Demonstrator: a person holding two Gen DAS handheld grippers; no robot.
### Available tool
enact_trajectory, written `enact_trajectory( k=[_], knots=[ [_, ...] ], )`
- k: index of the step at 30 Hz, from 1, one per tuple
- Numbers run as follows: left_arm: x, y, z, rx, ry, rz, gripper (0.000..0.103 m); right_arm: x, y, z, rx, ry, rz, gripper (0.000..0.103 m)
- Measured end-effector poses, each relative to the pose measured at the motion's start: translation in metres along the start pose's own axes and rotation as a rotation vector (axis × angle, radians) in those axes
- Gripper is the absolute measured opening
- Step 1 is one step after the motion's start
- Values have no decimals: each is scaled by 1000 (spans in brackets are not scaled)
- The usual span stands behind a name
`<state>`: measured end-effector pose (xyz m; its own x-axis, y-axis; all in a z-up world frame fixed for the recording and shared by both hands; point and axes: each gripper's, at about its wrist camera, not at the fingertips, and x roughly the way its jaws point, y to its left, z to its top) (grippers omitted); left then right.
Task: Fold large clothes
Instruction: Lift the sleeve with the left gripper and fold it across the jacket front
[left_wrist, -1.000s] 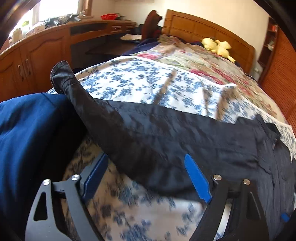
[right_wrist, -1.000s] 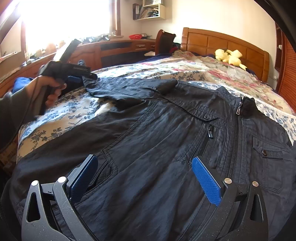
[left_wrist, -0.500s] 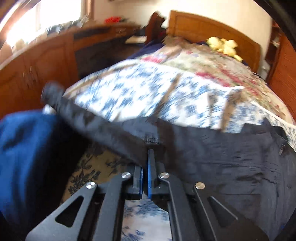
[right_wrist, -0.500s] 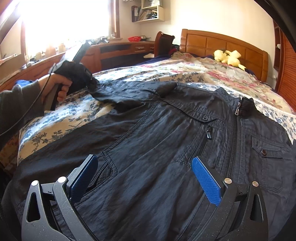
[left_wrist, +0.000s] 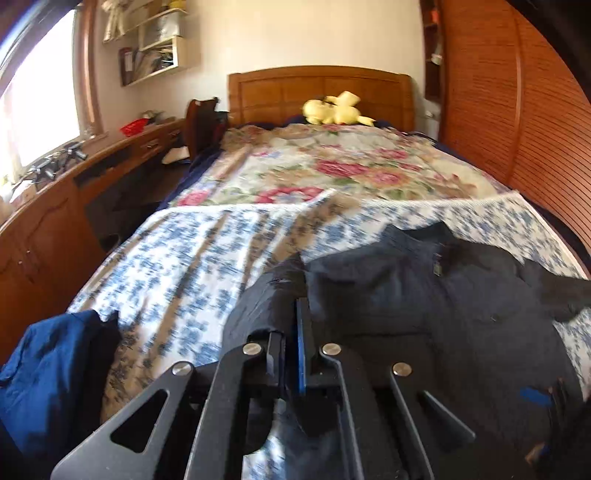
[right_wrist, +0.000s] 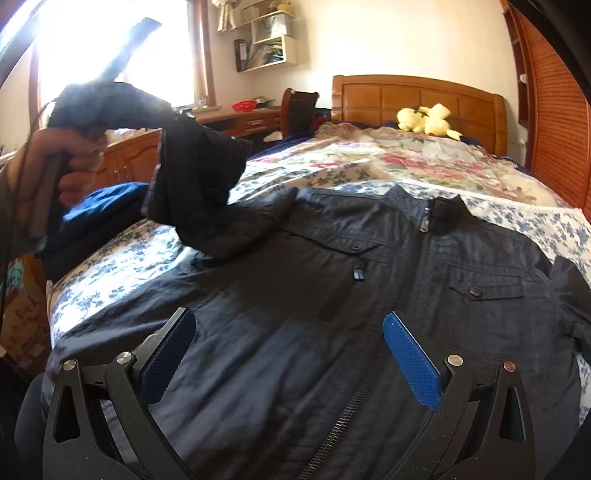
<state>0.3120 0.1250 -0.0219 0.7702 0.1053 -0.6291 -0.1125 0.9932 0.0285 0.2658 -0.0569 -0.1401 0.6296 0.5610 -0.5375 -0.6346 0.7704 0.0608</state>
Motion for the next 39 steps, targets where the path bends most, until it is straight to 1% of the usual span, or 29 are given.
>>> enact_trajectory(
  k=[2, 6, 9, 10, 16, 23, 30, 34, 39],
  knots=[
    [-2, -10, -10, 9, 18, -11, 2, -2, -5, -1, 6, -1, -5, 103],
    [-1, -23, -37, 25, 65, -34, 7, -2, -12, -2, 15, 3, -3, 103],
    [-8, -25, -58, 16, 82, -61, 16, -1, -12, -4, 18, 11, 3, 103],
    [-12, -25, -66, 18, 89, -71, 21, -1, -13, -4, 15, 14, 2, 103],
    [-35, -24, -96, 37, 99, -92, 36, 3, -8, -6, -1, 24, -6, 103],
    [-56, -9, -129, 1, 116, -103, 36, 8, -8, -6, -7, 34, -11, 103],
    [-61, -1, -158, -4, 156, -96, 36, 10, -7, -7, -11, 40, -17, 103],
    [-66, 9, -168, -28, 138, -59, 36, 9, -7, -7, -10, 36, -19, 103],
    [-56, 29, -168, -63, 141, -4, 36, 9, -7, -8, -12, 32, -23, 103]
  ],
)
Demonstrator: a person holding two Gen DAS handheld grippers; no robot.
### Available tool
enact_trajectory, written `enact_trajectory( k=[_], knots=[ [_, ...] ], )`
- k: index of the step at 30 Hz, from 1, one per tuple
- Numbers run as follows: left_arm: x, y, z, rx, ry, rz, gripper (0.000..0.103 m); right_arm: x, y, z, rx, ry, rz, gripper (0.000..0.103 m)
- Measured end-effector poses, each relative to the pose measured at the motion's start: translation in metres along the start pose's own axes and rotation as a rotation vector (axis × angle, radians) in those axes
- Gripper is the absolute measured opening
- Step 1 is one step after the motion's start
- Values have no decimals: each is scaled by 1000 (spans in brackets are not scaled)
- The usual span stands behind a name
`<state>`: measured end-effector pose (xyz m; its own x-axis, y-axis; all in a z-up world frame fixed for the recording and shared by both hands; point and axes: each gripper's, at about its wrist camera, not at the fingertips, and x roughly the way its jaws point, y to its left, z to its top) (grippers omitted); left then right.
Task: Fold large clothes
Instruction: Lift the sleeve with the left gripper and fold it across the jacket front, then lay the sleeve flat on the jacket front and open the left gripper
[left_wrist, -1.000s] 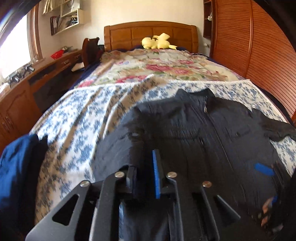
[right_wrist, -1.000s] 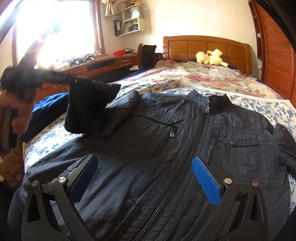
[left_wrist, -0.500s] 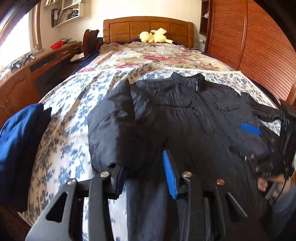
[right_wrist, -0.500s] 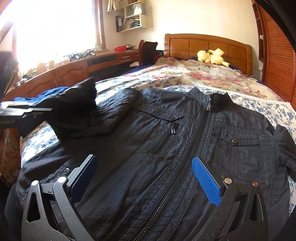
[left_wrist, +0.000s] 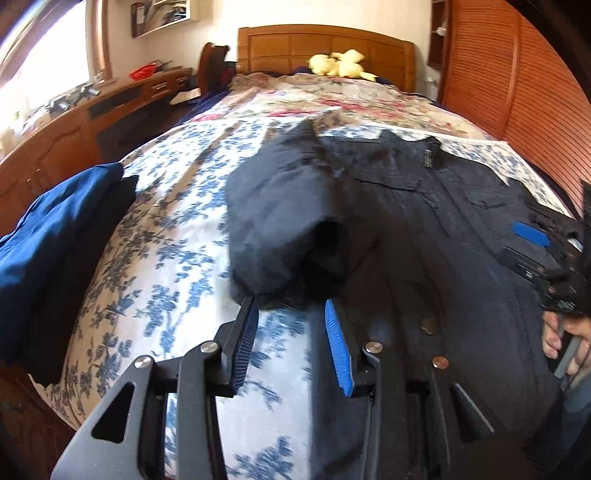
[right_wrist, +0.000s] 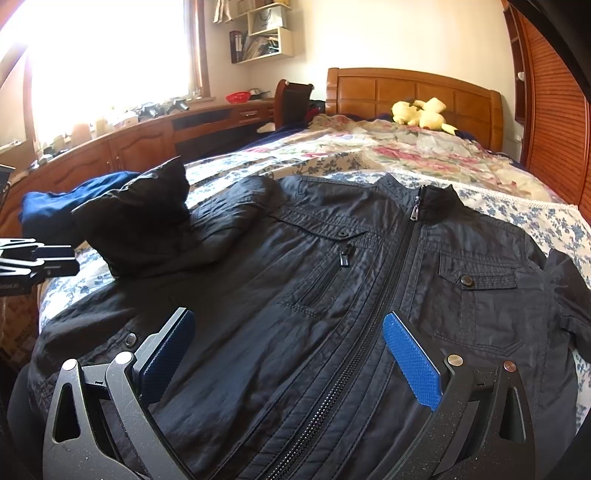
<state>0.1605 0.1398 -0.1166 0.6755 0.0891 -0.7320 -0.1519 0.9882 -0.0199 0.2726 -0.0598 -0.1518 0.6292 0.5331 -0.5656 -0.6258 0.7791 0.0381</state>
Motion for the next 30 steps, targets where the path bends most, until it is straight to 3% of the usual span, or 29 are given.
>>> enact_trajectory(
  k=[2, 7, 11, 13, 22, 30],
  knots=[
    [8, 5, 4, 3, -6, 35, 36, -1, 0, 0, -1, -1, -1, 103],
    [22, 15, 21, -29, -26, 11, 36, -1, 1, 0, -3, -2, 0, 103],
    [24, 10, 35, -6, -47, 17, 8, -4, 1, 0, -4, -5, 0, 103],
    [23, 6, 43, 11, -61, 27, 4, -4, 2, 1, -4, -4, 1, 103],
    [3, -30, 85, 88, -154, 31, 2, -10, 4, 1, -19, -8, 17, 103],
    [-14, -104, 118, 179, -231, -85, 1, -39, -10, -4, -4, -31, -3, 103]
  ],
)
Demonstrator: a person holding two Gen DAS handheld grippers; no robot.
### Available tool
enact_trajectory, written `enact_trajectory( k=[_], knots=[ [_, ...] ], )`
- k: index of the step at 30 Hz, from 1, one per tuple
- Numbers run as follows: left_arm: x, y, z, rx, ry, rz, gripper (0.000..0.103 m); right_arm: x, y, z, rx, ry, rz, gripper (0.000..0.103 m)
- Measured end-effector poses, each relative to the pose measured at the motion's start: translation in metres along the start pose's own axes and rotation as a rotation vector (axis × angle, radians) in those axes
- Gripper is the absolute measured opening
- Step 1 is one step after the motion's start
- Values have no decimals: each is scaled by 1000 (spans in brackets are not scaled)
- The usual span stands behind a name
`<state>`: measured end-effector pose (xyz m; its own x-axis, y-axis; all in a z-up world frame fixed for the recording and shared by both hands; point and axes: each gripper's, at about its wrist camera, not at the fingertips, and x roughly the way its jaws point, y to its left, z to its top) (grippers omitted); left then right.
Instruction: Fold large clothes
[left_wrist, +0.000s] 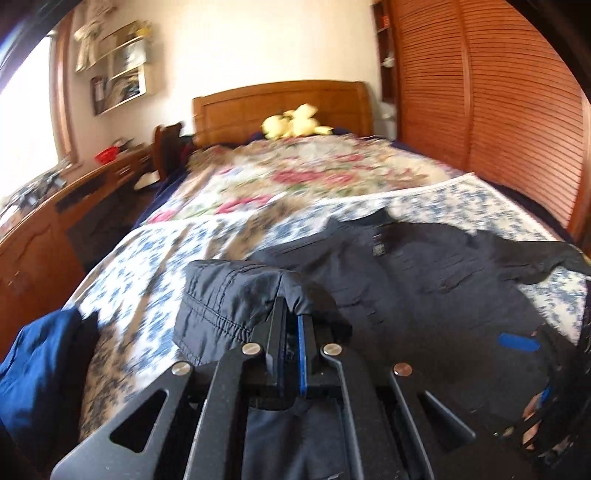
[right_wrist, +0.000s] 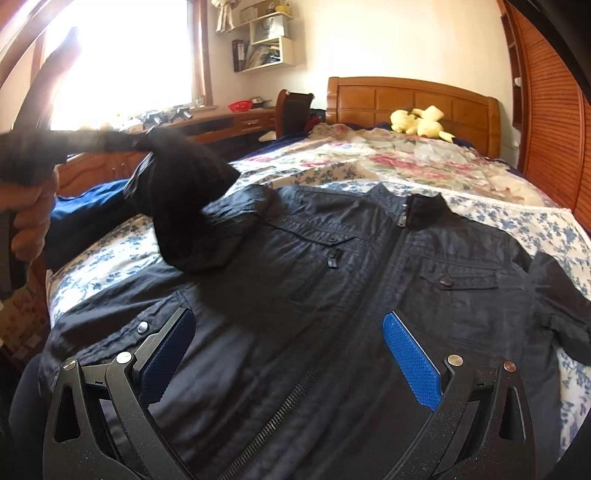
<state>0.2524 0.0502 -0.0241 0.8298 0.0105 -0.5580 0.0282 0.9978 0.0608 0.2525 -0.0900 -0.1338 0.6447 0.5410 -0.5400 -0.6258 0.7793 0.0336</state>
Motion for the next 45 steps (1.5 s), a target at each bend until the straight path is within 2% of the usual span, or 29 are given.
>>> enact_trajectory(
  k=[6, 9, 11, 14, 16, 20, 27, 34, 40, 45],
  knots=[
    [-4, -50, 8, 62, -13, -81, 2, -26, -28, -5, 38, -11, -65, 103],
    [-6, -63, 3, 79, 8, -117, 2, -34, -43, -7, 64, -12, -93, 103],
    [-9, -67, -1, 86, 24, -113, 4, -38, -55, -8, 88, -8, -115, 103],
    [-18, -70, -13, 99, 36, -116, 13, -41, -65, -7, 108, -4, -128, 103],
    [-26, -68, -23, 88, 31, -131, 28, -40, -67, -6, 115, 0, -129, 103],
    [-41, -54, -43, 34, 42, -162, 35, -37, -64, -1, 112, 7, -121, 103],
    [-62, -13, -77, -45, 37, -89, 35, -22, -37, 3, 68, 32, -87, 103],
    [-75, 32, -109, -103, 56, -29, 35, 9, 12, 11, -3, 66, -8, 103],
    [-80, 59, -128, -134, 73, 13, 35, 41, 59, 13, -98, 93, 48, 102],
    [-82, 69, -135, -154, 77, 33, 35, 70, 72, 8, -147, 155, 83, 101]
  ],
)
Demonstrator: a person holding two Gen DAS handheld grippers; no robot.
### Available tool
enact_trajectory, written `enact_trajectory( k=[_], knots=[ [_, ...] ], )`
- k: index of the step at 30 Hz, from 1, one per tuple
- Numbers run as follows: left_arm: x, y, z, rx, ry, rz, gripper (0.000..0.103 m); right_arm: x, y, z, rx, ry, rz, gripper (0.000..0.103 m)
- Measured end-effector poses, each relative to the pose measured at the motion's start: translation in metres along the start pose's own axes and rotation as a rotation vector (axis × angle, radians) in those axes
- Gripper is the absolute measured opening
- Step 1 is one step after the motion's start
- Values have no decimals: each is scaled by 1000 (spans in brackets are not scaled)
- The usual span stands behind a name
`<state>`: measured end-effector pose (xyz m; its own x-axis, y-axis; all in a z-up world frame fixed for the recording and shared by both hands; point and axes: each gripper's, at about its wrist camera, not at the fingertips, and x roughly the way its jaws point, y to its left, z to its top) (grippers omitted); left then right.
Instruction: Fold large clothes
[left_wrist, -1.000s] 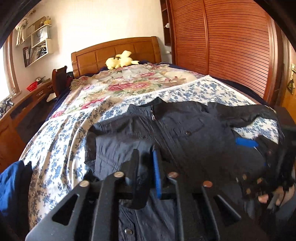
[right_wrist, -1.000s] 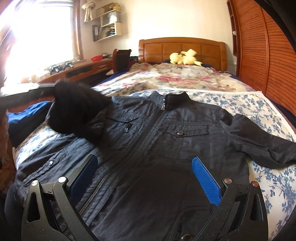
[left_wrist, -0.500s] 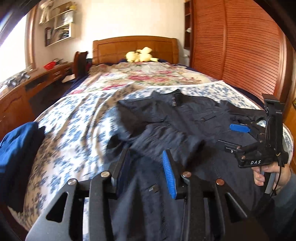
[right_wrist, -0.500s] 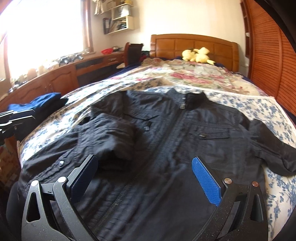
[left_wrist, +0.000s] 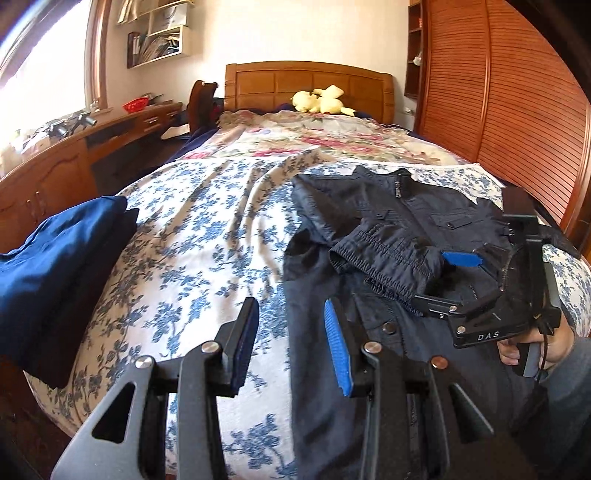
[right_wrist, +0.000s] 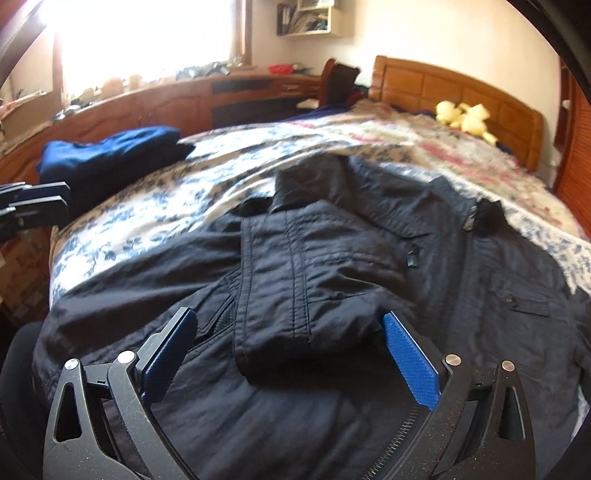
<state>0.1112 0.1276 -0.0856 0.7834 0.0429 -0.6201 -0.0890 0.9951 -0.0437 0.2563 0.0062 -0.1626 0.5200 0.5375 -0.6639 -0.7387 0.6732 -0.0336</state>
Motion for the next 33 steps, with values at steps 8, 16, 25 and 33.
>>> enact_trajectory(
  k=[8, 16, 25, 33],
  knots=[
    [1, 6, -5, -14, 6, 9, 35, 31, -4, -8, 10, 116, 47, 89],
    [5, -9, -8, -4, 11, -16, 35, 12, -9, -6, 33, 40, 21, 12],
    [4, -29, -21, 3, 11, -75, 35, -70, -28, 11, 102, -170, 18, 8],
    [0, -48, -22, 39, 8, -103, 35, -140, -60, -1, 227, -311, -82, 7]
  ],
)
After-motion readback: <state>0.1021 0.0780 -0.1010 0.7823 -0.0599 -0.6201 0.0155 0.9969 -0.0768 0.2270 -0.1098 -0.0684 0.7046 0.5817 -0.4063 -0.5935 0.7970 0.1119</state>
